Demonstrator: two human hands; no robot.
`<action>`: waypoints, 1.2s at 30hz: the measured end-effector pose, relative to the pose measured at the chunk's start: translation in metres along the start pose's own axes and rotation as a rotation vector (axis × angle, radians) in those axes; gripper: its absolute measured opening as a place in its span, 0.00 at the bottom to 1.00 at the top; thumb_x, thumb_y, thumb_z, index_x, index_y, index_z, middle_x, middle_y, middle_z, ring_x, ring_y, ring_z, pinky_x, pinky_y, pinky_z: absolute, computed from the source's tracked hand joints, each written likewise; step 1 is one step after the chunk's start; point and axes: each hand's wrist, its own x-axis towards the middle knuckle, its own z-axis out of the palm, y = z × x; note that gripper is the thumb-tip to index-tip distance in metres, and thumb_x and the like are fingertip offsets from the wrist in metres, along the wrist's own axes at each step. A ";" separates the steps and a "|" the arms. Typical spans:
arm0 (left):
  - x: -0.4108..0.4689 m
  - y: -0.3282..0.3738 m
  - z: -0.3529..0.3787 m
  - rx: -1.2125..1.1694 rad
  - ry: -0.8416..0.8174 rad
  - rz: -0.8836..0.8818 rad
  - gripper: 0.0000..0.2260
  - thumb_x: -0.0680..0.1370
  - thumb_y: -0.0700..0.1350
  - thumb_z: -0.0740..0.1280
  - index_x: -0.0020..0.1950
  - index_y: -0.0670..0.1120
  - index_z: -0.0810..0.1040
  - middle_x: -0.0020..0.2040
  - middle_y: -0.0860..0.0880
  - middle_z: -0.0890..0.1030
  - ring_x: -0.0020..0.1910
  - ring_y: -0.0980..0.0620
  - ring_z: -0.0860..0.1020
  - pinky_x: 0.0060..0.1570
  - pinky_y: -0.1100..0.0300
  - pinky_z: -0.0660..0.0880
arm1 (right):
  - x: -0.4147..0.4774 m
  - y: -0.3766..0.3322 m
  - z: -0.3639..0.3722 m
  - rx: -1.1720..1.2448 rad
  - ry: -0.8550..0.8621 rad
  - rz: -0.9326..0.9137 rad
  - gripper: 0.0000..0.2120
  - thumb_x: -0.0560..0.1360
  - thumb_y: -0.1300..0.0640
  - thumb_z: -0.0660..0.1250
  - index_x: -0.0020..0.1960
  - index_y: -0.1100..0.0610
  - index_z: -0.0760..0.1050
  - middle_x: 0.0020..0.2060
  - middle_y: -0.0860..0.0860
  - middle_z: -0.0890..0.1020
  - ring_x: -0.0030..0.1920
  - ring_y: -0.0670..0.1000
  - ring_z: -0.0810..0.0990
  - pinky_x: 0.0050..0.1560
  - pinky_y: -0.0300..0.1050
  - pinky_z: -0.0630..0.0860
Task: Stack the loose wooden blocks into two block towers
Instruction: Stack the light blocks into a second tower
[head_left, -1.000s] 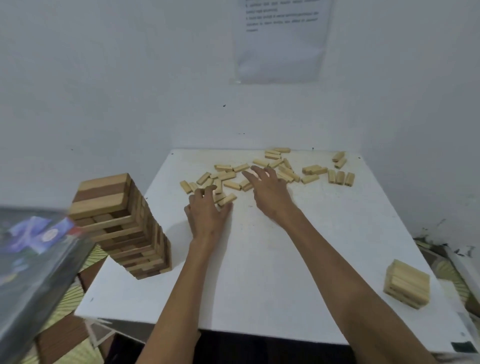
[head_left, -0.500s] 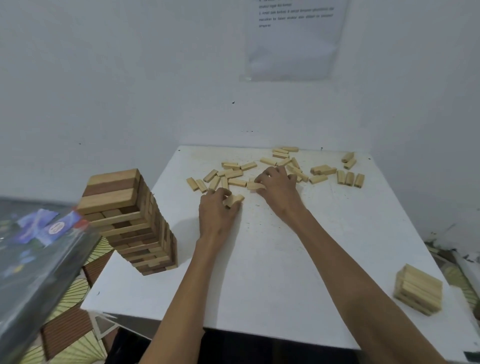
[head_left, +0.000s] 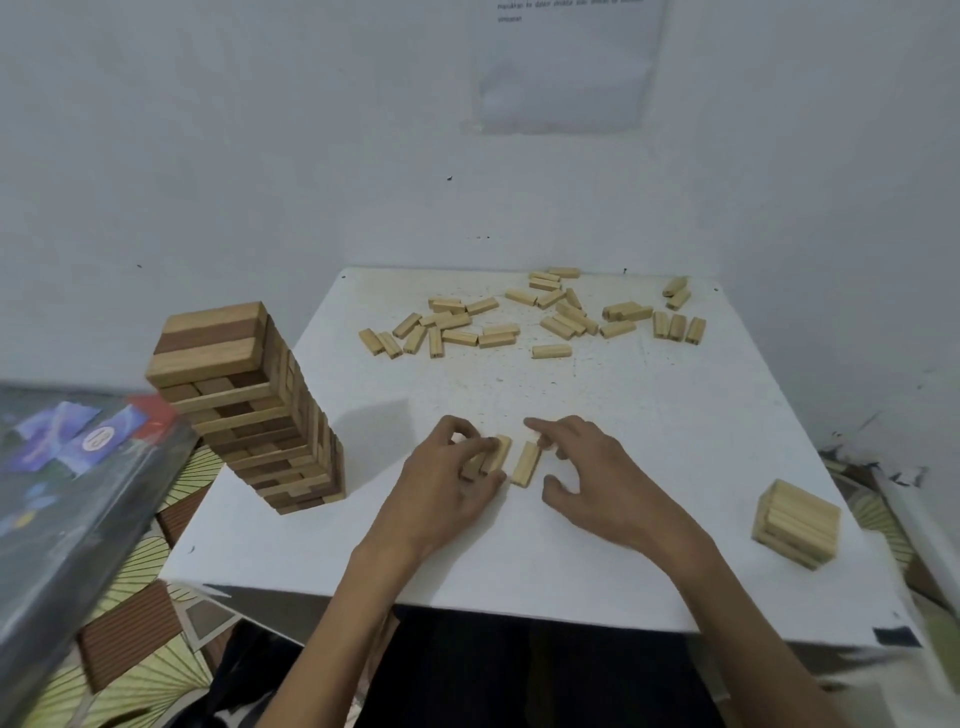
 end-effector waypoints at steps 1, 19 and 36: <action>-0.002 0.000 -0.002 0.013 -0.043 0.033 0.19 0.79 0.54 0.70 0.69 0.53 0.80 0.62 0.59 0.71 0.45 0.59 0.76 0.48 0.66 0.71 | -0.004 0.002 -0.001 0.023 -0.006 0.013 0.31 0.78 0.53 0.69 0.78 0.45 0.62 0.61 0.41 0.72 0.60 0.40 0.67 0.64 0.37 0.65; 0.014 0.014 -0.011 -0.175 -0.287 0.112 0.20 0.72 0.47 0.80 0.62 0.52 0.81 0.52 0.56 0.82 0.47 0.56 0.80 0.51 0.57 0.79 | -0.003 0.012 -0.007 0.080 -0.105 0.029 0.25 0.71 0.41 0.77 0.66 0.41 0.75 0.47 0.38 0.77 0.52 0.42 0.71 0.50 0.36 0.69; -0.008 0.002 -0.010 0.153 -0.185 0.147 0.36 0.66 0.74 0.68 0.71 0.61 0.72 0.51 0.63 0.73 0.54 0.59 0.67 0.54 0.58 0.65 | -0.030 0.022 -0.012 0.001 -0.096 -0.002 0.39 0.66 0.31 0.75 0.73 0.39 0.69 0.56 0.34 0.70 0.64 0.38 0.66 0.62 0.35 0.66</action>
